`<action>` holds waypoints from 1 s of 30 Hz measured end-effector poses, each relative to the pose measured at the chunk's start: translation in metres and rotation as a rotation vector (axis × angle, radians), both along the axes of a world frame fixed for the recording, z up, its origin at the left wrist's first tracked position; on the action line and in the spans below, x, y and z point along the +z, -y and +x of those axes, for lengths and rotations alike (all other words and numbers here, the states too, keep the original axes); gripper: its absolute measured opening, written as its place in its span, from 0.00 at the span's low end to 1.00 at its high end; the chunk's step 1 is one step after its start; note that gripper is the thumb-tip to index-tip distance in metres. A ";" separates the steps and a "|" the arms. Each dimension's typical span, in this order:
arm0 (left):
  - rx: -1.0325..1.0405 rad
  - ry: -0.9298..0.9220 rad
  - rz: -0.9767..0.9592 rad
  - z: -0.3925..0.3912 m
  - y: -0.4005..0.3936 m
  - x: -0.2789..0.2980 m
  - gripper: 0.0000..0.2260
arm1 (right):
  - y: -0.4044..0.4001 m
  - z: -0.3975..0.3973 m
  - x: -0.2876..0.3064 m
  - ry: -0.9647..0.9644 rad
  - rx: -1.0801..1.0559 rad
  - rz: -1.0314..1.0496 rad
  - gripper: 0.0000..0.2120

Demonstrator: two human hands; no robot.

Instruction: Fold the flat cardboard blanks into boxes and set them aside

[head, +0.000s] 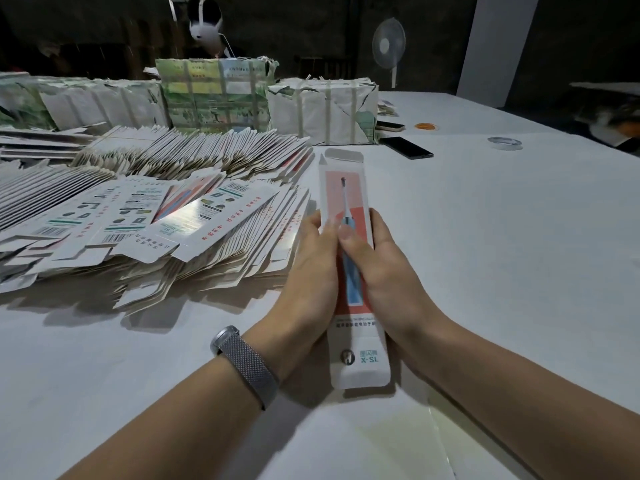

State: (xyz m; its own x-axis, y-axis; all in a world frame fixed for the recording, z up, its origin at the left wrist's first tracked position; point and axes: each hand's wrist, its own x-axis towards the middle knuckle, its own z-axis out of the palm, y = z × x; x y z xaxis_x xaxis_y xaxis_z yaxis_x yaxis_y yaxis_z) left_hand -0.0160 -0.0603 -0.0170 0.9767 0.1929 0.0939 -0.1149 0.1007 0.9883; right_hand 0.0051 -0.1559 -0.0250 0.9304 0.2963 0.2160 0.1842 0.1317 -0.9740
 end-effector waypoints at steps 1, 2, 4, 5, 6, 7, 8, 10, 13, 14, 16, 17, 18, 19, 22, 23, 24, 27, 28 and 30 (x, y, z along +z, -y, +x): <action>0.011 0.010 -0.008 0.000 0.000 0.000 0.18 | 0.000 -0.001 -0.001 0.006 0.010 0.000 0.18; 0.005 0.001 -0.042 -0.001 0.000 0.001 0.21 | 0.000 -0.003 -0.002 0.011 0.014 -0.008 0.19; -0.026 -0.049 -0.117 -0.002 -0.002 0.002 0.24 | 0.000 -0.004 -0.001 0.019 0.005 -0.031 0.19; -0.039 -0.067 -0.136 -0.002 -0.003 0.003 0.23 | 0.001 -0.003 -0.001 0.021 -0.010 -0.036 0.17; -0.049 -0.075 -0.153 -0.002 -0.004 0.003 0.22 | 0.003 -0.003 -0.001 0.017 -0.029 -0.037 0.15; -0.057 -0.081 -0.165 -0.002 -0.004 0.003 0.21 | 0.005 -0.003 0.000 0.007 -0.044 -0.040 0.12; -0.068 -0.099 -0.182 -0.002 -0.005 0.004 0.21 | 0.007 -0.003 0.001 -0.008 -0.052 -0.045 0.10; -0.096 -0.125 -0.186 -0.001 -0.010 0.004 0.21 | 0.012 -0.002 0.002 -0.035 -0.054 -0.045 0.07; -0.158 -0.141 -0.144 -0.002 -0.015 0.003 0.20 | 0.016 -0.001 0.002 -0.055 -0.057 -0.007 0.12; -0.201 -0.144 -0.125 -0.003 -0.015 0.003 0.20 | 0.017 -0.001 0.002 -0.063 -0.063 0.015 0.17; -0.259 -0.159 -0.069 -0.005 -0.014 0.001 0.24 | 0.017 -0.001 0.002 -0.061 -0.071 0.049 0.23; -0.272 -0.162 -0.057 -0.005 -0.013 -0.001 0.23 | 0.016 -0.001 0.001 -0.048 -0.069 0.060 0.25; -0.273 -0.165 -0.049 -0.004 -0.013 -0.001 0.22 | 0.015 -0.001 0.001 -0.036 -0.063 0.072 0.25; -0.262 -0.161 -0.034 -0.003 -0.013 -0.001 0.21 | 0.015 0.000 0.000 -0.020 -0.056 0.080 0.26; -0.218 -0.072 0.044 0.000 -0.015 -0.002 0.21 | 0.016 0.001 0.001 0.026 -0.048 0.038 0.29; -0.188 -0.027 0.071 0.001 -0.015 -0.002 0.20 | 0.016 0.001 0.001 0.041 -0.045 0.005 0.31; -0.157 0.008 0.094 0.001 -0.016 -0.002 0.20 | 0.016 0.000 0.001 0.051 -0.040 -0.021 0.31; -0.079 0.050 0.141 -0.001 -0.013 -0.002 0.22 | 0.014 -0.002 0.001 0.047 -0.018 -0.043 0.28; -0.057 0.055 0.138 -0.001 -0.012 -0.003 0.22 | 0.014 -0.003 0.001 0.045 -0.016 -0.039 0.27; -0.020 0.067 0.115 -0.001 -0.011 -0.005 0.21 | 0.014 -0.003 0.001 0.051 -0.017 -0.030 0.25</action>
